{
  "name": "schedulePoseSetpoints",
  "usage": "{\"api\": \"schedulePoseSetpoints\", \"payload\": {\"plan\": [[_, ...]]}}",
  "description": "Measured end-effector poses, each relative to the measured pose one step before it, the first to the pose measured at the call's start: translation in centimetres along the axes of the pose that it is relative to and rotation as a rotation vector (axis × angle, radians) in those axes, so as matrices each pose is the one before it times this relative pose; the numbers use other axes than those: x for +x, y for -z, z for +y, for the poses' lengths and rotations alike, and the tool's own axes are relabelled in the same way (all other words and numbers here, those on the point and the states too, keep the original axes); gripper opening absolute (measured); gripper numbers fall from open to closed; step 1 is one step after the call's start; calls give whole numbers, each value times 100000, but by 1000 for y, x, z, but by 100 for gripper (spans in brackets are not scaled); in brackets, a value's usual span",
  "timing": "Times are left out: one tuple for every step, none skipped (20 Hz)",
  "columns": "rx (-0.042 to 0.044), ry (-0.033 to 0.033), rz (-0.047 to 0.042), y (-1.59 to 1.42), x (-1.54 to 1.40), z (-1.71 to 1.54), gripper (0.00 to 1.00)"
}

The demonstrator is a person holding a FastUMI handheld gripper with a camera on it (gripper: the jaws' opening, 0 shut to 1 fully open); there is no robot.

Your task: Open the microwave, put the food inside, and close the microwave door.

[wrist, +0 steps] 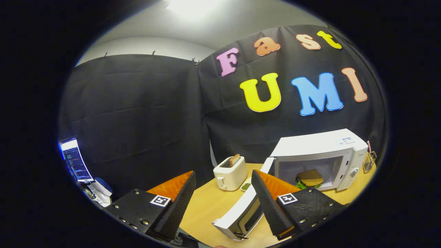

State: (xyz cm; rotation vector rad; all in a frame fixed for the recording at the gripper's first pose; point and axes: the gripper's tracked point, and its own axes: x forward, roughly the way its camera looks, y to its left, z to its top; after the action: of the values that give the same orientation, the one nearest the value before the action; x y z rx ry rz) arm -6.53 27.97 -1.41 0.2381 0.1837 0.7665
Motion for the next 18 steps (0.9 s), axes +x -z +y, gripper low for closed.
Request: {"api": "schedulePoseSetpoints", "payload": {"plan": [[-237, -2627, 986, 494, 113, 845, 97], [-519, -2698, 1333, 523, 150, 976, 97], [-105, -2040, 1222, 468, 95, 767, 97], [-313, -2598, 1710, 730, 154, 949, 97], [-585, -2385, 1745, 575, 203, 735, 97], [-908, -2733, 1968, 741, 328, 774, 96], [-896, -2483, 1475, 742, 343, 794, 96], [-876, -1870, 1388, 671, 235, 606, 95], [-658, -1675, 1684, 712, 290, 536, 95], [-285, -1760, 1917, 1014, 338, 660, 95], [-100, -1950, 1791, 824, 378, 514, 95], [-15, -1429, 2036, 830, 472, 215, 94], [208, -1135, 2143, 824, 306, 380, 91], [-4, -1282, 2332, 971, 266, 430, 89], [-99, -72, 1565, 718, 349, 119, 87], [-172, 262, 1223, 636, 410, -39, 68], [-384, -141, 2200, 870, 380, 76, 58], [-379, 1749, 1714, 675, 374, -346, 44]]}}
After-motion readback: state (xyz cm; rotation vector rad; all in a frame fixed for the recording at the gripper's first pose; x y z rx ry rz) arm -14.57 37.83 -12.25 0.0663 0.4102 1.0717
